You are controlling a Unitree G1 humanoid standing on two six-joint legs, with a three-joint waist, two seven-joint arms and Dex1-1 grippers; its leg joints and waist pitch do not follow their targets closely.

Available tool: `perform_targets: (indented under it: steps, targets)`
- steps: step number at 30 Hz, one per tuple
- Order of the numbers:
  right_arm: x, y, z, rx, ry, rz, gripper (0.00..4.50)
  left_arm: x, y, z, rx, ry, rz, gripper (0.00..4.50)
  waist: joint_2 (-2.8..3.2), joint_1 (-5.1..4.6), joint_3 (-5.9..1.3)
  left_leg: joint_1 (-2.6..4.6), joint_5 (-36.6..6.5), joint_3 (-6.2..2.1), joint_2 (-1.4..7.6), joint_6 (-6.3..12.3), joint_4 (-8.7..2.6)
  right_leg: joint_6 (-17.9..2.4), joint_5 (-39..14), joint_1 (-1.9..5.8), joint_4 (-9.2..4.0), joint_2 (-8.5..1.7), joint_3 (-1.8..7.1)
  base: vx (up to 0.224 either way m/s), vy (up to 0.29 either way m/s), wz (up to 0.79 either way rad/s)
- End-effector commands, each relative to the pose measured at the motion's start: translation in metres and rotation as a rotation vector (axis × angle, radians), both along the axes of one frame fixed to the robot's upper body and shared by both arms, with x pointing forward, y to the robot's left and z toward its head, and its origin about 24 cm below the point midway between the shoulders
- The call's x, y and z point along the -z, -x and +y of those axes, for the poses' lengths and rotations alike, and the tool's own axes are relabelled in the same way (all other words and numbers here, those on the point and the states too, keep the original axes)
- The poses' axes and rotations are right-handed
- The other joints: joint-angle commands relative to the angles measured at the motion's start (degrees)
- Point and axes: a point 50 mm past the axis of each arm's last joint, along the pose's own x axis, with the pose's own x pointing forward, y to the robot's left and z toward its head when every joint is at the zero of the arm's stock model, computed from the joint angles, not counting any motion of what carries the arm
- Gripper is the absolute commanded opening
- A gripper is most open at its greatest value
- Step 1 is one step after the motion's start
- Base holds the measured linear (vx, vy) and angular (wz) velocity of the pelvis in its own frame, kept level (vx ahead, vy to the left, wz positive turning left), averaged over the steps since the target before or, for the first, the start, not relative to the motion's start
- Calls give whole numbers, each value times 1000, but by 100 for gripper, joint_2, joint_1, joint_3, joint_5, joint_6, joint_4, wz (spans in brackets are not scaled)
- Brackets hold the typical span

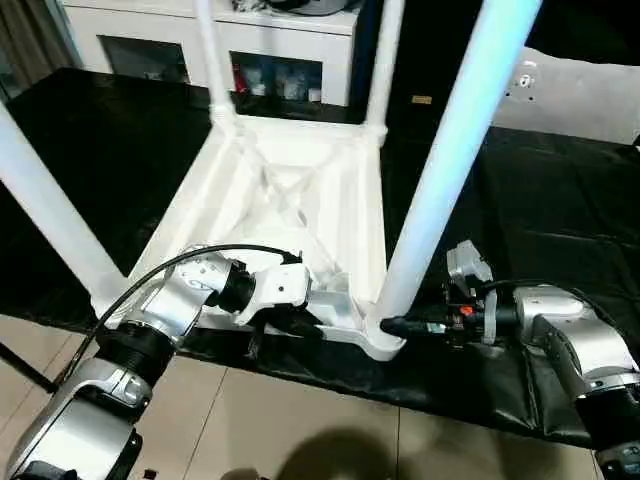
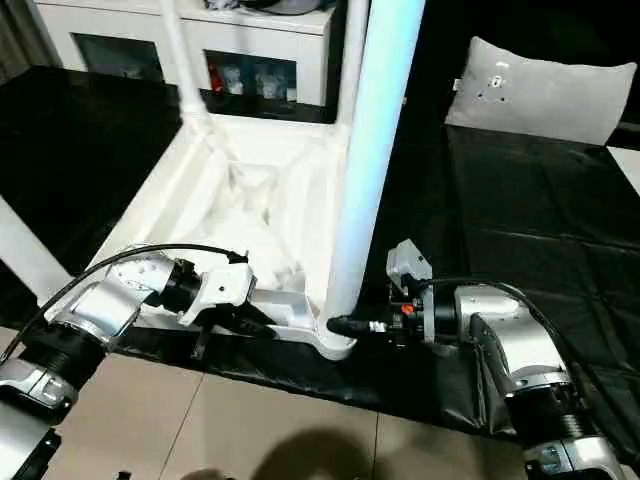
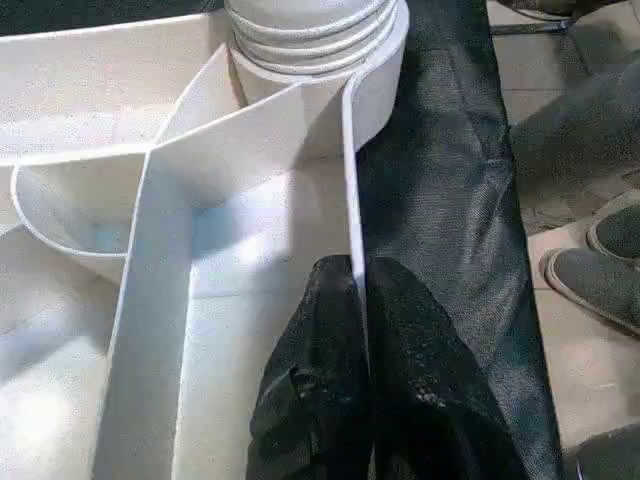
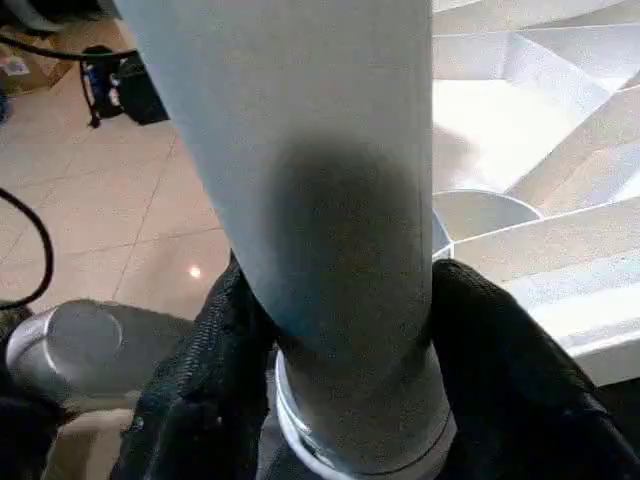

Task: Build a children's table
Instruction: Rotate leg to tighten

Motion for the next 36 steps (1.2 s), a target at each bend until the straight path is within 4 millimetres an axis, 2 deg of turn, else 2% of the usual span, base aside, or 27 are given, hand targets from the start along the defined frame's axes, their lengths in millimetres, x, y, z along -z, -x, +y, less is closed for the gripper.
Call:
perform_targets:
  steps: [1,7,12,13,15,17,18,19,20,22,23,26,27,29,30,31,33,36]
  targets:
    - [-4,-2,-1,-18,6,9,208,3,4,-6,87,-51,11,0,-85,-8,-361,2,-686,-29,299,435,-363,-1219,-1225,315,-367,-475,249,0,0,0]
    - [-2,1,1,-23,-20,40,199,2,3,-6,65,-25,28,0,-83,2,-369,-1,-674,-34,302,403,-364,-1198,-1229,319,-362,-475,245,0,0,0]
    - [2,6,14,35,-87,74,199,2,0,-9,-41,29,49,0,-65,-4,-363,-5,-658,-29,302,394,-370,-1222,-1173,317,-359,-469,249,0,0,0]
    - [2,6,14,35,-87,74,199,2,0,-9,-41,29,49,0,-73,-3,-353,1,-746,-36,296,362,-375,-1174,-1367,312,-388,-475,245,0,0,0]
    - [11,-5,35,237,-72,50,199,2,-8,-20,-211,67,43,0,-52,-44,-334,14,-860,-40,294,223,-397,-1101,-1657,282,-406,-473,257,0,0,0]
    - [16,-17,46,398,-48,46,199,2,-13,-29,-321,81,46,0,-70,-126,-281,16,-1242,-88,235,-8,-440,-711,-2928,269,-536,-495,207,-56,-6,-6]
    - [16,-24,52,490,-65,62,199,1,-17,-36,-389,100,43,0,-49,-167,-283,21,-1278,-100,226,-72,-439,-628,-3128,261,-547,-498,207,-53,4,-10]
    - [16,-26,53,510,-71,68,199,1,-18,-38,-402,106,42,0,-58,-248,-288,1,-1334,-126,211,-102,-444,-510,-3364,276,-586,-497,183,0,0,0]
    - [17,-31,57,584,-76,82,199,-1,-21,-45,-452,131,47,0,-62,-290,-305,18,-1321,-120,213,-64,-432,-478,-3297,259,-610,-488,190,0,0,0]
    - [17,-35,61,646,-71,91,199,-1,-23,-51,-495,150,46,0,-54,-354,-323,-23,-1215,-123,216,13,-439,-583,-2923,281,-589,-475,190,0,0,0]
    - [19,-43,69,770,-30,82,199,-4,-29,-67,-592,187,23,0,-39,-396,-318,-7,-1187,-95,217,28,-428,-689,-2640,237,-583,-449,209,0,0,0]
    - [20,-49,76,863,25,42,199,-7,-33,-83,-689,226,-13,0,-53,-392,-329,2,-1107,-77,192,126,-404,-727,-2498,250,-585,-444,218,0,0,0]
    - [20,-50,77,872,21,33,254,-9,-34,-87,-703,236,-23,0,-51,-389,-339,2,-1079,-76,195,142,-399,-744,-2439,258,-575,-445,218,0,0,0]
    - [17,-52,76,901,15,7,254,-10,-34,-89,-709,240,-33,0,-50,-356,-359,-23,-893,-67,204,238,-392,-849,-1939,283,-527,-438,233,0,0,0]
    - [14,-53,73,913,-31,18,277,-10,-35,-88,-700,231,-48,0,-48,-349,-362,-33,-842,-68,205,268,-396,-864,-1818,294,-516,-434,231,0,0,0]
    - [13,-53,73,915,-37,19,277,-10,-35,-87,-699,230,-50,0,-42,-327,-374,-28,-746,-62,208,311,-393,-920,-1585,304,-491,-435,232,0,0,0]
    - [11,-51,67,908,-51,3,298,-9,-35,-82,-691,217,-58,0,-40,-313,-380,-33,-642,-56,210,366,-388,-1015,-1304,320,-462,-438,237,0,0,0]
    - [9,-48,54,892,-53,-29,315,-7,-34,-74,-674,209,-58,0,-40,-272,-376,-30,-614,-52,221,428,-390,-1058,-1169,343,-451,-441,237,0,0,0]
